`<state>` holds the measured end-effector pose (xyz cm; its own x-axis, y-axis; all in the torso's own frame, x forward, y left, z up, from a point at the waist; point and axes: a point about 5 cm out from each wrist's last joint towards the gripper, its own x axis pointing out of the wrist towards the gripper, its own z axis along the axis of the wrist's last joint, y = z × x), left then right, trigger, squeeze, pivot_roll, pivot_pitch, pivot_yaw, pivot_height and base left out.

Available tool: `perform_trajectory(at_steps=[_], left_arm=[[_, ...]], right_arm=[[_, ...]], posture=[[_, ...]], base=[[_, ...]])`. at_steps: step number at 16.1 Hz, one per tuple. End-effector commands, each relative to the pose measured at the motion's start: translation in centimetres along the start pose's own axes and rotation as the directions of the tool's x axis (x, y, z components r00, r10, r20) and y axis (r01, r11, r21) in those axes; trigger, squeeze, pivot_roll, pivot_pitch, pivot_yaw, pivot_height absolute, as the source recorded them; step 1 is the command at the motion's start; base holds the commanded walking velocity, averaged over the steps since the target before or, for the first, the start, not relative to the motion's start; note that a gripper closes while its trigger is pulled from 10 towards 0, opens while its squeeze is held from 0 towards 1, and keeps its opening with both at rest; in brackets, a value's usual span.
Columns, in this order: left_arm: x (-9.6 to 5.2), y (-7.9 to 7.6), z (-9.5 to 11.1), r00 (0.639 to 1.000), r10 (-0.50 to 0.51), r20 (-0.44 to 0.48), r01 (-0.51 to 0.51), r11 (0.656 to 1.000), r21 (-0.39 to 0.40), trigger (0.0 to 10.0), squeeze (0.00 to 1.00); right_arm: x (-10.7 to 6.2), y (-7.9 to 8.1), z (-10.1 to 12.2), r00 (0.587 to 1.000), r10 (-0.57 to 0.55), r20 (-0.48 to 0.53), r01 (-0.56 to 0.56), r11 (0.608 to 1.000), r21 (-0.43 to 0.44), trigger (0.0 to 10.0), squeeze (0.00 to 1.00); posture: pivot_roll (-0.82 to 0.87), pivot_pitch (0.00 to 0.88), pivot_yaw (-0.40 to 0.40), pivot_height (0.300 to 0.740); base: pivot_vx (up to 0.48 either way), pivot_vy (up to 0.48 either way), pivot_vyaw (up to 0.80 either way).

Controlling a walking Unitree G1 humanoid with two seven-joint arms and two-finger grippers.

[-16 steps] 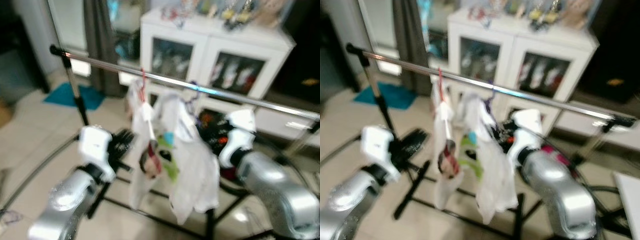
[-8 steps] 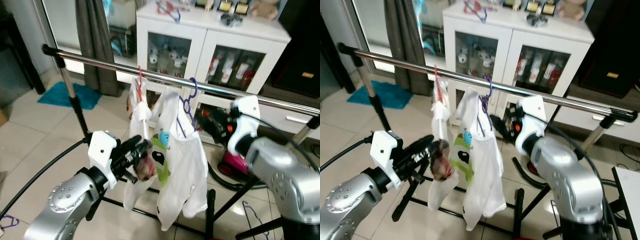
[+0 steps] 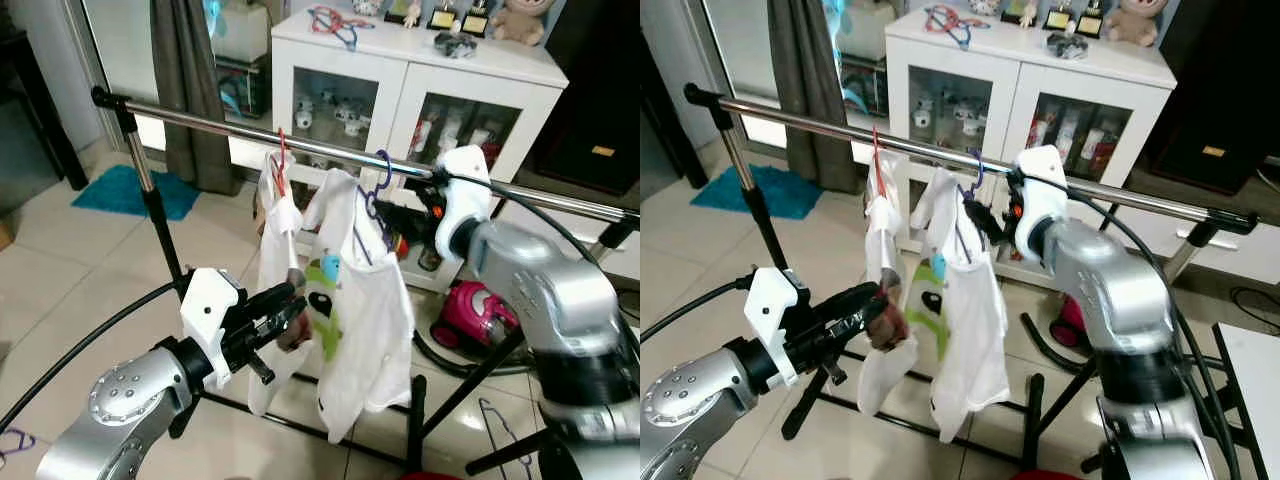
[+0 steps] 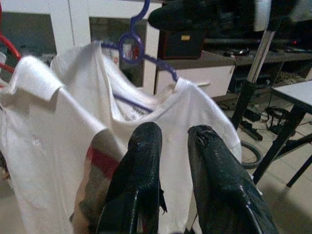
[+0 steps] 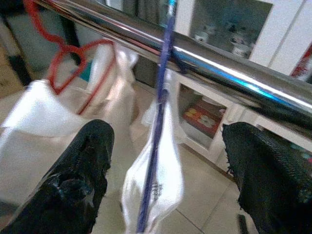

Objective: Hang hanger

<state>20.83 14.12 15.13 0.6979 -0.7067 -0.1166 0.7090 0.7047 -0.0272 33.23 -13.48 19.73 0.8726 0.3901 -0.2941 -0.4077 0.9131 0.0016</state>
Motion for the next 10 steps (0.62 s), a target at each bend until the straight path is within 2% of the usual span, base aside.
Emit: perform_trajectory(at_steps=[1, 3, 7, 9, 10], left_arm=[[0.0, -0.1, 0.0, 1.0, -0.018, -0.009, 0.018, 1.0, 0.002, 10.0, 0.0], [-0.1, -0.2, 0.0, 1.0, -0.024, -0.013, 0.024, 1.0, 0.001, 10.0, 0.0], [-0.1, -0.3, -0.1, 0.999, -0.032, -0.019, 0.032, 0.999, 0.002, 10.0, 0.0], [-0.1, -0.3, -0.2, 0.999, -0.034, -0.02, 0.034, 0.999, 0.002, 10.0, 0.0], [-0.1, -0.3, -0.2, 0.999, -0.036, -0.02, 0.036, 0.999, 0.003, 10.0, 0.0]], right_arm=[[0.6, -0.3, -0.3, 0.999, -0.029, -0.032, 0.028, 1.0, -0.009, 10.0, 0.0], [1.1, -0.3, -0.1, 0.999, -0.017, -0.04, 0.018, 0.999, 0.029, 10.0, 0.0], [2.5, 0.0, -0.2, 0.999, 0.014, -0.039, -0.012, 0.999, 0.033, 10.0, 0.0], [2.9, 0.1, -0.4, 0.999, 0.01, -0.047, -0.007, 0.999, 0.05, 8.7, 0.0], [3.3, 0.1, -0.5, 0.999, 0.007, -0.05, -0.003, 0.997, 0.08, 6.2, 0.0]], posture=[[0.13, 0.015, -0.063, 0.74], [0.14, 0.016, -0.068, 0.74], [0.14, 0.018, -0.065, 0.74], [0.14, 0.018, -0.064, 0.74], [0.14, 0.016, -0.061, 0.74]], base=[[0.0, 0.0, 0.0], [0.0, 0.0, 0.0], [0.0, 0.0, 0.0], [0.0, 0.0, 0.0], [0.0, 0.0, 0.0]])
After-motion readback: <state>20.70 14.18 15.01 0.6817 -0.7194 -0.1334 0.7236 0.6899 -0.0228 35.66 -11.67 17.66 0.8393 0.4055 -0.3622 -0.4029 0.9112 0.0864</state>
